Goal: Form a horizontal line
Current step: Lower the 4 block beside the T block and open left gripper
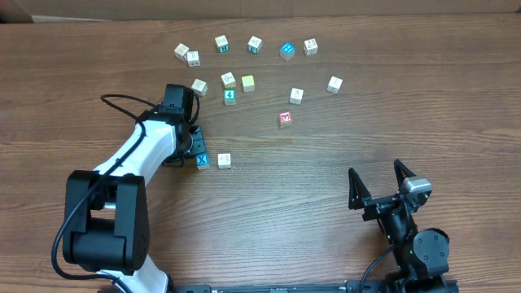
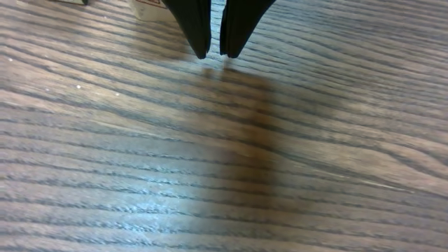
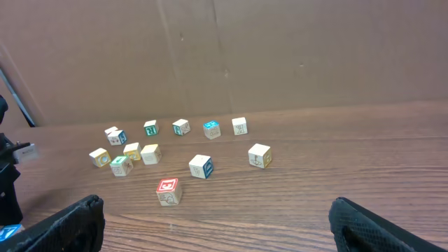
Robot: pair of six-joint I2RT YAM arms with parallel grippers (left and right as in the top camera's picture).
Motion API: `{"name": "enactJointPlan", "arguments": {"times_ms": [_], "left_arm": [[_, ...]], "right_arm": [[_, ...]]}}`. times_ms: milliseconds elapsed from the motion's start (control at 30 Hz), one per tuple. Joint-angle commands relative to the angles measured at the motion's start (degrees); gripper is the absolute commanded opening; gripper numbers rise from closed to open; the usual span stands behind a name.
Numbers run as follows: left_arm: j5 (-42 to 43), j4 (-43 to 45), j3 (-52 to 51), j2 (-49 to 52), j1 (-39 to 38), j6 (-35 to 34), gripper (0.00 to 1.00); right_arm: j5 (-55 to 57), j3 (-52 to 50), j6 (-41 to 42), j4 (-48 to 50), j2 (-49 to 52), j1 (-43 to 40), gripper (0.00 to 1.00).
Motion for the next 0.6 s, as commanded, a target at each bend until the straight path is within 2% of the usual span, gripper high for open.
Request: {"name": "enactJointPlan", "arguments": {"times_ms": [0,567], "left_arm": [[1.95,-0.5,-0.26,0.63,-0.13,1.38,0.04],[4.31,-2.64,-0.26,0.63,-0.17,1.57,0.04]], "right_arm": [[-0.04,-0.59,-0.09,0.35,-0.48,-0.13,1.0],[-0.04,-0.59,-0.09,0.35,-0.48,-0.13,1.0]]}}
